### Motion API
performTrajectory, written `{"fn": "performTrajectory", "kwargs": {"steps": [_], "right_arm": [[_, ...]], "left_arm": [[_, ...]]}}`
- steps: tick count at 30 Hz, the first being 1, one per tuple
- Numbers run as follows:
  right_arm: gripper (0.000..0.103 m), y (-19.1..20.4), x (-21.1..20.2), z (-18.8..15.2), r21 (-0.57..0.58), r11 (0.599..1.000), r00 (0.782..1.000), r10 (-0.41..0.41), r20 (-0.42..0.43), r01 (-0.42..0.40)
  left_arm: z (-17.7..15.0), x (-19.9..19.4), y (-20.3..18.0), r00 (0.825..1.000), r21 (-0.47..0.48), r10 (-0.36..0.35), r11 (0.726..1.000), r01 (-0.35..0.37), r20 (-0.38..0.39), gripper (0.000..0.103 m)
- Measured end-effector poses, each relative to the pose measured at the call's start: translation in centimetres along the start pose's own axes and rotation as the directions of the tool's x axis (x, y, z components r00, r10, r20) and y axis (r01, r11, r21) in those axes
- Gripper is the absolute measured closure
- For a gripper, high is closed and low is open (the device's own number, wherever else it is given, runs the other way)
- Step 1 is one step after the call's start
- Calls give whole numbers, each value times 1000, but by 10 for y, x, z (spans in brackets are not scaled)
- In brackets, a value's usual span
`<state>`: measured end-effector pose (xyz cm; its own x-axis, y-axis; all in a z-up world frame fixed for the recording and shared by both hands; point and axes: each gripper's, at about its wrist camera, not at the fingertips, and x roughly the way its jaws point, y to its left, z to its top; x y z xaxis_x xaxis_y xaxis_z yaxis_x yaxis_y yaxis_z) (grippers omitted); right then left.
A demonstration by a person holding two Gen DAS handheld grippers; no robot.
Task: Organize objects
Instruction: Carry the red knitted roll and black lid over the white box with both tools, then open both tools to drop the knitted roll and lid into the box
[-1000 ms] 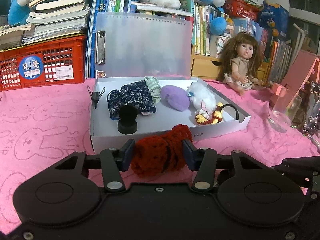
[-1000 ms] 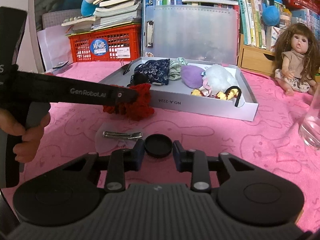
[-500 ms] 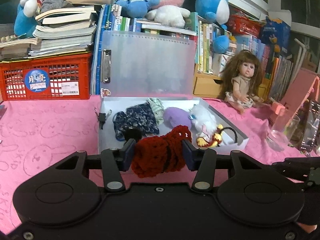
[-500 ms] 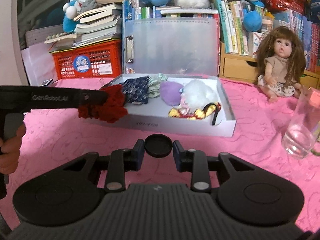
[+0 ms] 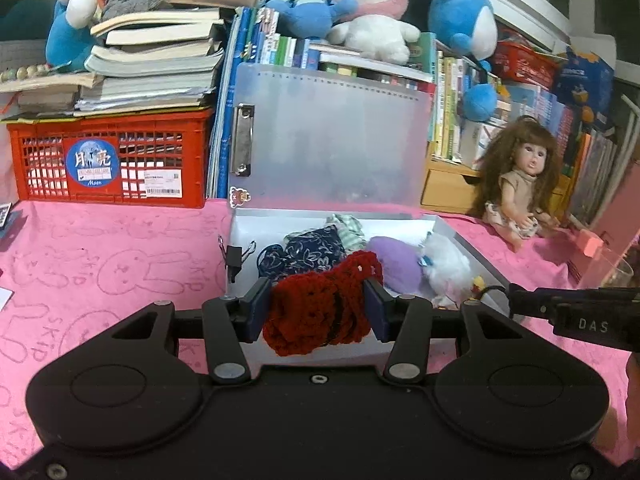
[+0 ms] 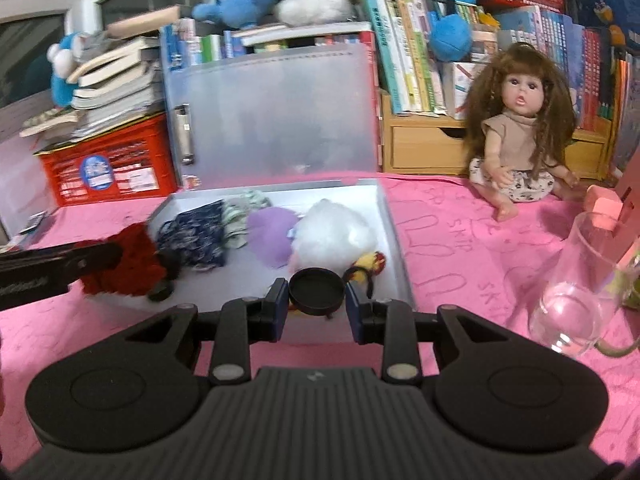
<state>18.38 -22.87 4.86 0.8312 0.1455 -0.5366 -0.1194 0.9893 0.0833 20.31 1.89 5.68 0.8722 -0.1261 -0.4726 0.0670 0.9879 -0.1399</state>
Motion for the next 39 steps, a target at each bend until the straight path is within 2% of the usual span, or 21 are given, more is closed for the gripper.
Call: {"fn": "performTrajectory", "kwargs": {"steps": [8,17,23,39], "right_arm": [[68,2,34,2,-41,998,994,-49,-95,46],[68,2,62,1,-23,1000,987,-24,-161,20],[68,2,73,7,3,1000,985,0,-172,0],[68,2,110,26,48,999,978,29,-206,-20]], "left_arm": [[-3,26,4,999,-5,29,1000,-30,-37,56],[-8,47,5,997,-8,41,999,-41,-69,56],[-3,59,1,997,14,41,999,-41,-70,56],[9,98,1,994,-11,78,997,-79,-73,56]]}}
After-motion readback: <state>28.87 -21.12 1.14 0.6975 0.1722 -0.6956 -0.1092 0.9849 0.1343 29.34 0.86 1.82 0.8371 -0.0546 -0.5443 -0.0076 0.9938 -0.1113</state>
